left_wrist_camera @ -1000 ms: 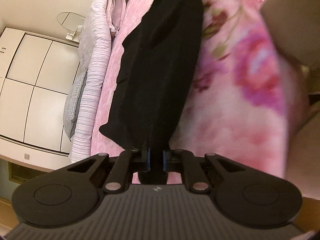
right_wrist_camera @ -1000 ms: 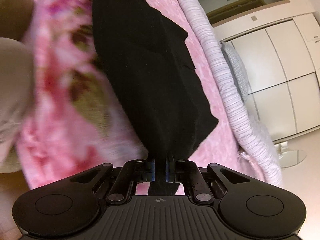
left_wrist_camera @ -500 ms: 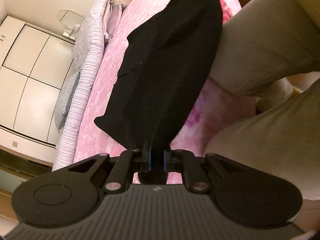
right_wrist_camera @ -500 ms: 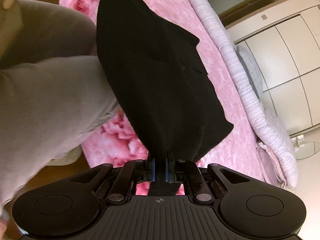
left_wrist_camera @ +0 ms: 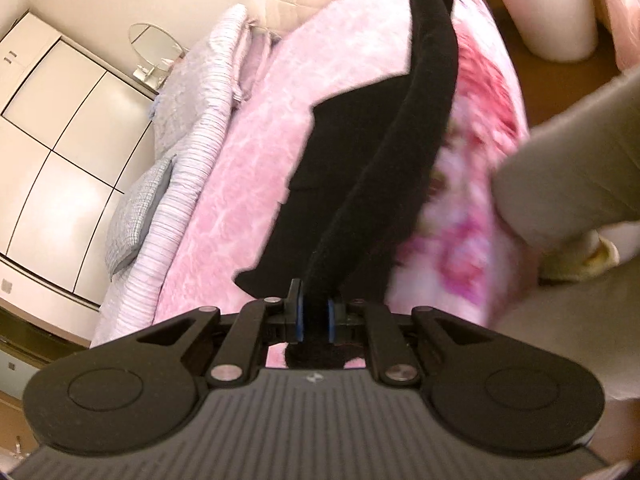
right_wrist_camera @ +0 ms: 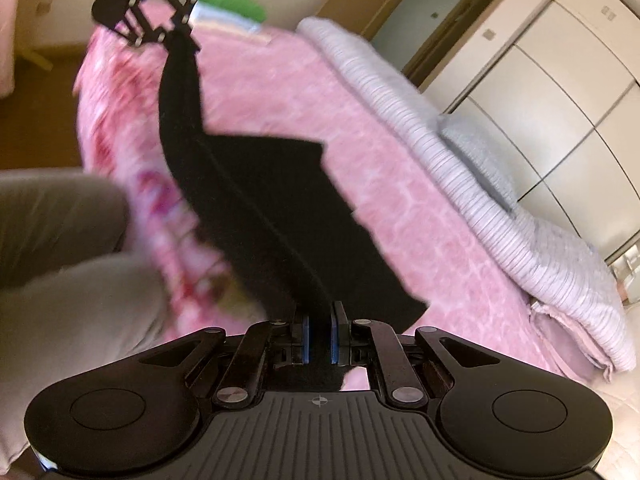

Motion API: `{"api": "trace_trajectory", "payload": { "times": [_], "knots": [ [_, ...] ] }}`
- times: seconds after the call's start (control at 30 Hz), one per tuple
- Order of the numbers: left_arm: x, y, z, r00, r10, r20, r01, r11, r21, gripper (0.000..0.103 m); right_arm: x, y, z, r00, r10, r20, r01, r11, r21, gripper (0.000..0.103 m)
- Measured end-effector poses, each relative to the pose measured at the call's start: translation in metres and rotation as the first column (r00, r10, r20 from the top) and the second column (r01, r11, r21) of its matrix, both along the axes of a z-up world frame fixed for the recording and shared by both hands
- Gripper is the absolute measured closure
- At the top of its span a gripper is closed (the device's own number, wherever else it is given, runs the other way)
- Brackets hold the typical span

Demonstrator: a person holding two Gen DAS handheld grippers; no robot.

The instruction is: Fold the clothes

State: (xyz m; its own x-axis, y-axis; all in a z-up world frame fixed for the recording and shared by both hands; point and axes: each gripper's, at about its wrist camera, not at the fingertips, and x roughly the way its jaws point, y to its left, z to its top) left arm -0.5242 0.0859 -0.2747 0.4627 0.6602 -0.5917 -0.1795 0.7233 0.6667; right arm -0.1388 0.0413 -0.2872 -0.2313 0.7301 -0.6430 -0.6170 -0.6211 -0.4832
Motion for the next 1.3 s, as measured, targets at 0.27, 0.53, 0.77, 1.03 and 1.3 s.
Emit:
{"api": "trace_trajectory", "payload": {
  "times": [0.27,0.53,0.77,1.03,1.3],
  "knots": [
    [0.037,0.189,0.020,0.904,0.321,0.282,-0.292,0.946,-0.141,0.077,0.036,0.143,0.022,0.932,-0.292,-0.212,0.307,0.951,0.039,0.061],
    [-0.008,0.266,-0.032,0.628,0.692,0.356,-0.408,0.682,-0.606,0.075,0.079,0.179,-0.037,0.734,-0.533,-0.421,0.458,0.846,-0.272,0.053],
    [-0.026,0.278,-0.071,0.473,0.821,0.321,-0.326,0.501,-0.801,0.074,0.125,0.204,-0.062,0.452,-0.695,-0.560,0.472,0.719,-0.511,0.053],
    [-0.013,0.312,-0.100,0.352,0.891,0.286,-0.261,0.387,-0.885,0.074,0.142,0.229,-0.086,0.253,-0.737,-0.626,0.435,0.665,-0.607,0.053],
    [0.001,0.325,-0.113,0.347,0.875,0.336,-0.265,0.436,-0.860,0.097,0.132,0.264,-0.110,0.241,-0.736,-0.633,0.457,0.661,-0.595,0.093]
  ]
}}
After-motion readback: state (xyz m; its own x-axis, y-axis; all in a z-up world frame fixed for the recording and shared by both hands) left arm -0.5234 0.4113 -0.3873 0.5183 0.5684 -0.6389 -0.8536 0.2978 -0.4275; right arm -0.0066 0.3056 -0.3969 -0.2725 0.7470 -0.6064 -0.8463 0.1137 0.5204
